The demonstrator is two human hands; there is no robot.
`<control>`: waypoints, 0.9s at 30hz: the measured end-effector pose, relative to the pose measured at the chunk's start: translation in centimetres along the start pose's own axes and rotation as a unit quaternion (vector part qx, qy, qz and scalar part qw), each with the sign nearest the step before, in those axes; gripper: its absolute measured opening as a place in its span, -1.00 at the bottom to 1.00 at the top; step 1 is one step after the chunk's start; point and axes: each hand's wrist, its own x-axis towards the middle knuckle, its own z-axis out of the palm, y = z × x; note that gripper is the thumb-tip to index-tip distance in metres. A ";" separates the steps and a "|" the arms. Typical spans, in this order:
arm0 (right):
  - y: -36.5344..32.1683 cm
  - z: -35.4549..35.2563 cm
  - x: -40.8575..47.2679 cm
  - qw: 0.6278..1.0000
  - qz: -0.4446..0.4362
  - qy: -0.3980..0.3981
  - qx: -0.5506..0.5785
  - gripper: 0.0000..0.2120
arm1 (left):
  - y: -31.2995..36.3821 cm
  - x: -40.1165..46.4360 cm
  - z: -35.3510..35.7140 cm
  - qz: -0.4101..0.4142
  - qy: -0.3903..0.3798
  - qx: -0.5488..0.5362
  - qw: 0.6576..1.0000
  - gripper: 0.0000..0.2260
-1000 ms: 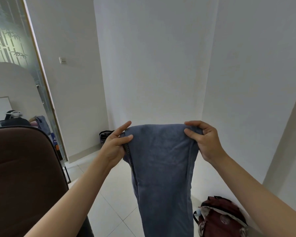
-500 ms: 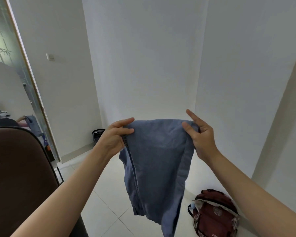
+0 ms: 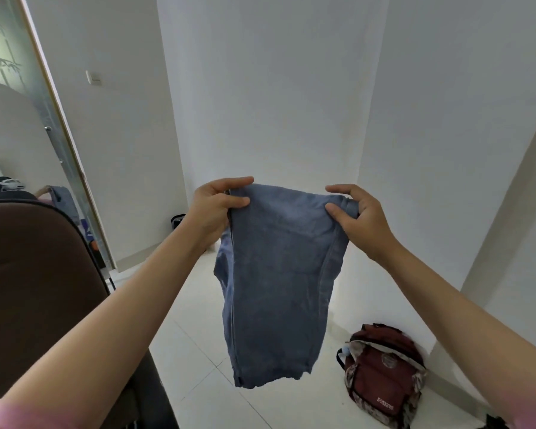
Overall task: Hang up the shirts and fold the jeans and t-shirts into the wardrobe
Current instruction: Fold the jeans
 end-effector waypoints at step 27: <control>0.1 -0.1 -1.0 0.994 0.008 0.007 0.108 -0.70 | 2.7 -0.3 1.1 0.067 0.049 0.150 0.985 -0.73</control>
